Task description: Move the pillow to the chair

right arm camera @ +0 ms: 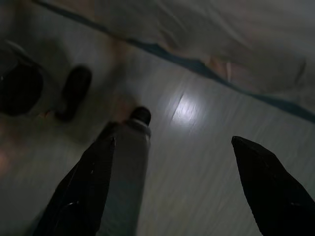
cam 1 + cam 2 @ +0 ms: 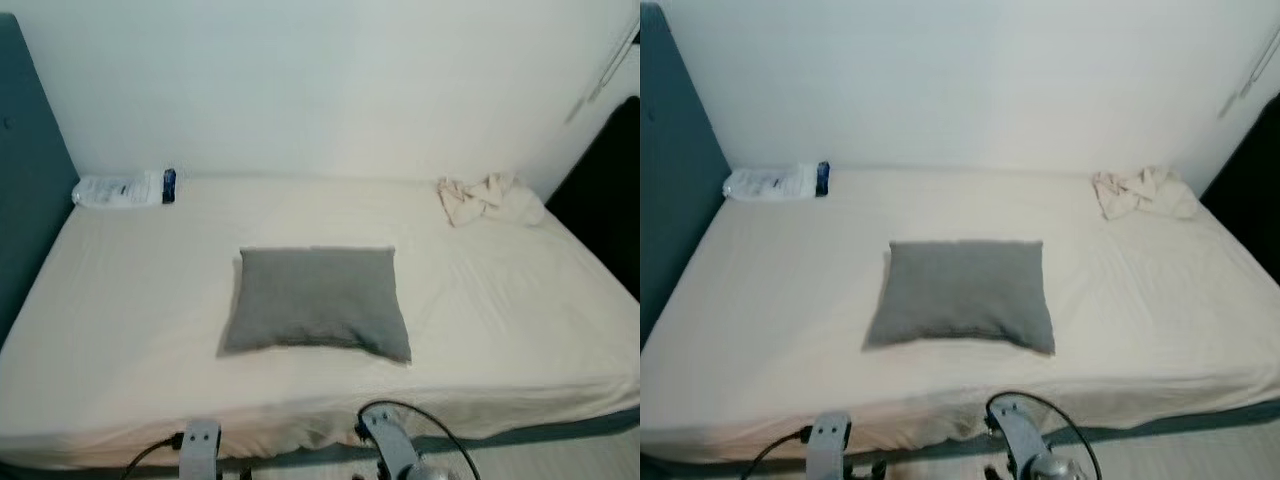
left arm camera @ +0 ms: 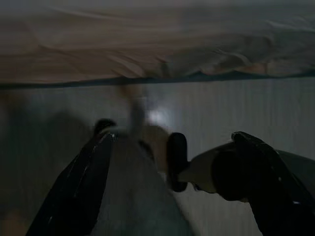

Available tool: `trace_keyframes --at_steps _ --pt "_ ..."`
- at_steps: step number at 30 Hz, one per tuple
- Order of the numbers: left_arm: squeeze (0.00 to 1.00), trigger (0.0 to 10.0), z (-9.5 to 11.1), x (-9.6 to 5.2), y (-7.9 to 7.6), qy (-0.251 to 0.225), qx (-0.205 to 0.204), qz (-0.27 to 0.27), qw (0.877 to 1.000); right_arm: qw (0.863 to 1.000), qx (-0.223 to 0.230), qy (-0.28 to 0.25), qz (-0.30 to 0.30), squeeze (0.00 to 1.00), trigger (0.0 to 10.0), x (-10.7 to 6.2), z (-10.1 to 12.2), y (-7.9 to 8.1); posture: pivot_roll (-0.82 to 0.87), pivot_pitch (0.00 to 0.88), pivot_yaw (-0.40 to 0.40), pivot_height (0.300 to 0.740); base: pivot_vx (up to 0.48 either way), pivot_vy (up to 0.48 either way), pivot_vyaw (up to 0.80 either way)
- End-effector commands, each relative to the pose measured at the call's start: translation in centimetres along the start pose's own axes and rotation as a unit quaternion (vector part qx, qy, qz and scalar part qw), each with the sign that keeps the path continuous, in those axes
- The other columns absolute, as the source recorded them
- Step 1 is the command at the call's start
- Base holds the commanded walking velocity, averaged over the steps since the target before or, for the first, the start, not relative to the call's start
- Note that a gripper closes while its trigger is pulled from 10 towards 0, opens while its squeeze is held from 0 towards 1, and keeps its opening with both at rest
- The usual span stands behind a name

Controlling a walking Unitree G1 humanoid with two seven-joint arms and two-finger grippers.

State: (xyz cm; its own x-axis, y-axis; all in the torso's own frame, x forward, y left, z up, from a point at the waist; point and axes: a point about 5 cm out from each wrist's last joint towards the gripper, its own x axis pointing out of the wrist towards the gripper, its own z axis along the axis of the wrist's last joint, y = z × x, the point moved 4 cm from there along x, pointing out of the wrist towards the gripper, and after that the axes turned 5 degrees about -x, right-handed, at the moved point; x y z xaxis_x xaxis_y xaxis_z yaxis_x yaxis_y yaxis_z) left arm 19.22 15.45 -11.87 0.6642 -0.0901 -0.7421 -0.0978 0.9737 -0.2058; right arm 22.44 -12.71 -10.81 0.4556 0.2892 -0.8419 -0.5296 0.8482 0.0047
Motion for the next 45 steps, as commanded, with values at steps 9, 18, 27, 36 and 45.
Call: trace_keyframes --at_steps 9,18,27,36,45 --pt "0.00 10.0 0.0 0.0 0.2 -0.001 0.008 0.005 1.000 0.996 0.063 -0.060 -0.017 0.00 10.0 0.0 3.3 -1.1 0.08 0.074 -0.131 0.733 0.255 0.000 0.00" --pt "0.00 10.0 0.1 -0.1 0.4 -0.006 0.008 0.012 1.000 0.974 0.142 -0.174 -0.033 0.00 10.0 -1.1 10.7 -3.6 0.08 0.071 -0.126 0.733 0.000 0.000 0.00" --pt "0.00 10.0 1.3 0.0 0.9 -0.036 0.006 0.024 0.999 0.915 0.302 -0.256 -0.072 0.00 10.0 -3.4 14.4 -8.1 0.08 0.082 -0.129 0.733 0.000 0.000 0.00" --pt "0.00 10.0 4.3 0.0 2.2 -0.086 0.027 0.027 0.996 0.870 0.389 -0.284 -0.110 0.00 10.0 -4.9 14.5 -11.4 0.09 0.084 -0.121 0.703 0.000 0.000 0.00" --pt "0.00 10.0 5.3 0.3 1.1 -0.104 0.026 0.014 0.994 0.872 0.400 -0.275 -0.062 0.00 10.0 -3.9 14.5 -9.4 0.08 0.088 -0.108 0.658 0.000 0.000 0.00"
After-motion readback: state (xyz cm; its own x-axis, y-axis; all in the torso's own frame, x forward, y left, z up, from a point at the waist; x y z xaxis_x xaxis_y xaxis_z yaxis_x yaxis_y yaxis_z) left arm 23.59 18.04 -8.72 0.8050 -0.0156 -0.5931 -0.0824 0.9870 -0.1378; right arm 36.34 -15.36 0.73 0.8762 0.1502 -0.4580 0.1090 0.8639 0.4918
